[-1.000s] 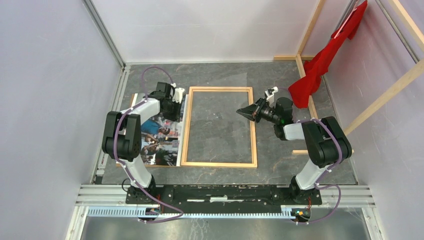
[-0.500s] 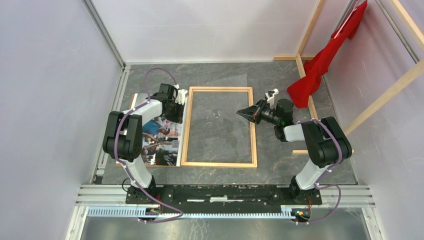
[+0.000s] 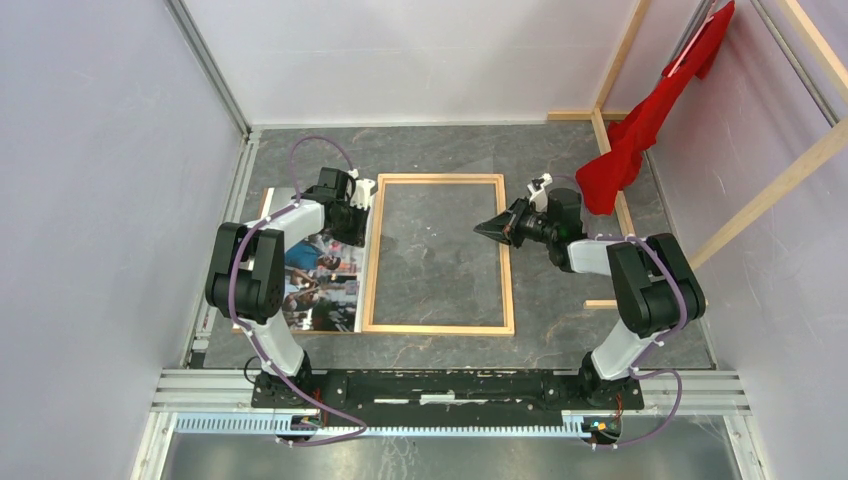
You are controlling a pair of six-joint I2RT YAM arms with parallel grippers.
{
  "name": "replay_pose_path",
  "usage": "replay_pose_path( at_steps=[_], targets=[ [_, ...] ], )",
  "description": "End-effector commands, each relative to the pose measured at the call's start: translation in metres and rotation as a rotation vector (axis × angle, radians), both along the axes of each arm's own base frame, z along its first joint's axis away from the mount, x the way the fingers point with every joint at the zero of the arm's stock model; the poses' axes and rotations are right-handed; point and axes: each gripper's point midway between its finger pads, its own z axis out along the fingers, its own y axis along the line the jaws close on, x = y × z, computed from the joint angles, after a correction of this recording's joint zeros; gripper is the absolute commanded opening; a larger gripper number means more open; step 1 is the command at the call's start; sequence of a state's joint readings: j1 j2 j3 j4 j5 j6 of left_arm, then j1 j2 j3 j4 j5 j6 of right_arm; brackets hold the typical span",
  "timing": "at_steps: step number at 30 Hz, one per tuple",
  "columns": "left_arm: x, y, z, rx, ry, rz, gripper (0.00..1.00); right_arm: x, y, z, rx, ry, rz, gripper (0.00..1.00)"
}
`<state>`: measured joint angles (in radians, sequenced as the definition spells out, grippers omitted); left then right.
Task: Put the photo into the frame
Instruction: Place the photo frame item in the photo frame.
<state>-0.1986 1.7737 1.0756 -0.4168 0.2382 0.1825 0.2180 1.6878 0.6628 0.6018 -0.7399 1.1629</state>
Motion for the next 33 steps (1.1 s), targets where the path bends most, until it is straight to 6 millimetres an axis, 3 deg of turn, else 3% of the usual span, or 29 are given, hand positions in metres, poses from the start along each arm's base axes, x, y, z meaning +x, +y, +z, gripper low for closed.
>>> replay_pose_path(
  at_steps=[1, 15, 33],
  targets=[
    [0.003, -0.005, 0.001, -0.021, -0.018, 0.024, 0.16, 0.006, -0.001, 0.011, -0.046, -0.065, 0.013, 0.00],
    [0.004, -0.003, 0.003, -0.009, -0.027, 0.023, 0.15, 0.007, -0.014, -0.004, -0.119, -0.023, -0.009, 0.00],
    [0.005, -0.003, 0.003, -0.008, -0.029, 0.022, 0.15, 0.005, -0.004, -0.001, -0.145, -0.044, 0.080, 0.00]
  ],
)
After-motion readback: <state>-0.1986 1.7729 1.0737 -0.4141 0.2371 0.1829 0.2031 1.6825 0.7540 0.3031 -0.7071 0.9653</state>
